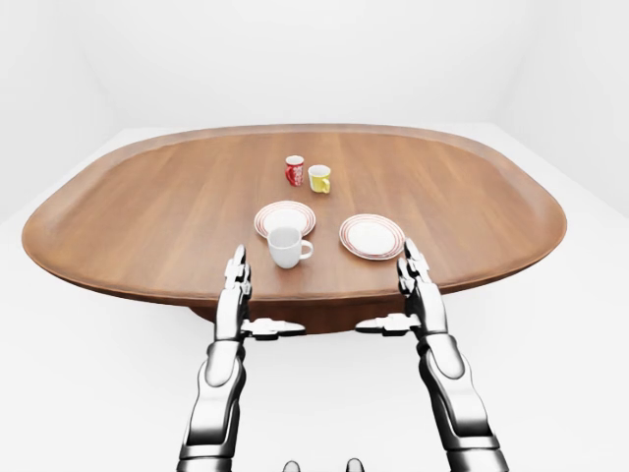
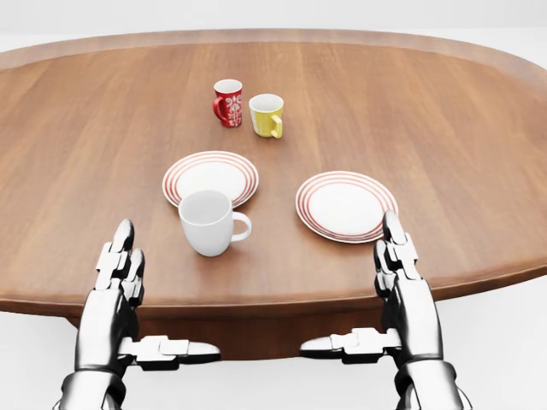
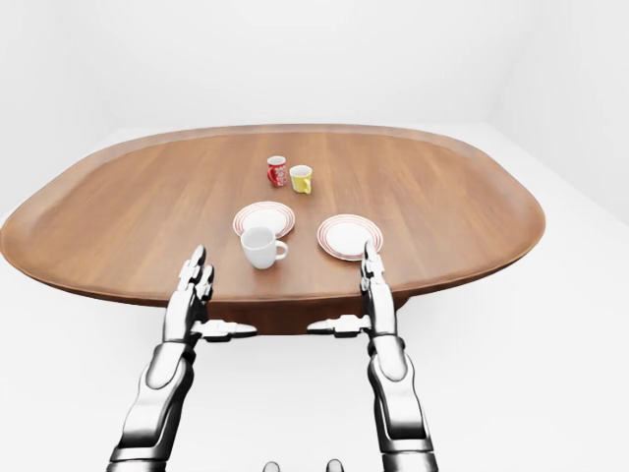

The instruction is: Put the white mug on the left plate.

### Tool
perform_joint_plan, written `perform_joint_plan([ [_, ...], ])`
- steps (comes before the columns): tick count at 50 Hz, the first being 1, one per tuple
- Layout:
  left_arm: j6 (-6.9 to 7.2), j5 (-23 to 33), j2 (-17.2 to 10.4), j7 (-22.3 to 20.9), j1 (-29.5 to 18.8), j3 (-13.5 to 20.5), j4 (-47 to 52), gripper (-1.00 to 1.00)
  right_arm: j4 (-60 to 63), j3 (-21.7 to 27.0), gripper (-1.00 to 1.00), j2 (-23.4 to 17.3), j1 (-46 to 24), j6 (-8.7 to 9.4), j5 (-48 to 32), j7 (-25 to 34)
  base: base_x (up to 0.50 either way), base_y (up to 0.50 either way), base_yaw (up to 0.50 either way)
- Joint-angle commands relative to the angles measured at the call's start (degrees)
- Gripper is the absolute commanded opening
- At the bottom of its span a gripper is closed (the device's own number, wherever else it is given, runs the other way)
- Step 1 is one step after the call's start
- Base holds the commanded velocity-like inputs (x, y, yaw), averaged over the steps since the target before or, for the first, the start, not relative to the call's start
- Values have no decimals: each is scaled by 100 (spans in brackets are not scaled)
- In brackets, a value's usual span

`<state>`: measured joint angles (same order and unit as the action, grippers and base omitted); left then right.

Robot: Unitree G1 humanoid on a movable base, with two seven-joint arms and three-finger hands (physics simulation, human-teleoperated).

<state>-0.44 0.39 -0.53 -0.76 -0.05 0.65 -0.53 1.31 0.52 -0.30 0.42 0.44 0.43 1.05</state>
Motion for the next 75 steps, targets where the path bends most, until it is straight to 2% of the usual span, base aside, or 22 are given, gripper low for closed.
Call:
perform_joint_plan([
  [1, -114, 191, -87, -132, 2, 80, -83, 100, 299, 38, 100, -42, 105, 78, 38, 204, 0, 0, 0],
  [7, -141, 222, -76, -158, 9, 79, -103, 100, 279, 25, 100, -46, 117, 31, -30, 245, 0, 0, 0],
  [11, -90, 258, -76, -161, 9, 67, -27, 100, 388, 13, 100, -39, 121, 116, -28, 262, 0, 0, 0],
  [13, 41, 301, -81, -179, 31, 49, 192, 100, 570, 27, 100, -44, 122, 238, -9, 270, 0, 0, 0],
  [14, 195, 322, -86, -192, 39, 45, 391, 100, 705, 36, 100, -50, 121, 326, 7, 276, 0, 0, 0],
  [15, 515, 352, -103, -212, 36, 49, 855, 100, 1220, 70, 100, -55, 97, 456, 126, 308, 0, 0, 0],
  [16, 537, 360, -98, -219, 36, 54, 886, 100, 1253, 73, 100, -54, 96, 456, 132, 311, 0, 0, 0],
  [19, 544, 372, -140, -317, -166, 119, 2372, 100, 2471, 170, 100, -76, -117, 456, 450, 335, 0, 0, 0],
  [21, 544, 324, -154, -318, -389, 208, 3026, 100, 3003, 263, 100, -77, -258, 456, 656, 257, 0, 0, 0],
  [25, 544, 333, -211, -347, -607, 255, 3691, 100, 3681, 386, 100, -108, -453, 456, 1050, 131, 0, 0, 0],
  [41, 544, 228, -227, -315, -599, 371, 3537, 100, 3747, 470, 100, -206, -515, 456, 1141, -72, 0, 0, 0],
  [75, 544, 135, -262, -268, -619, 419, 3533, 100, 3855, 487, 100, -214, -512, 456, 1141, 4, 0, 50, 0],
])
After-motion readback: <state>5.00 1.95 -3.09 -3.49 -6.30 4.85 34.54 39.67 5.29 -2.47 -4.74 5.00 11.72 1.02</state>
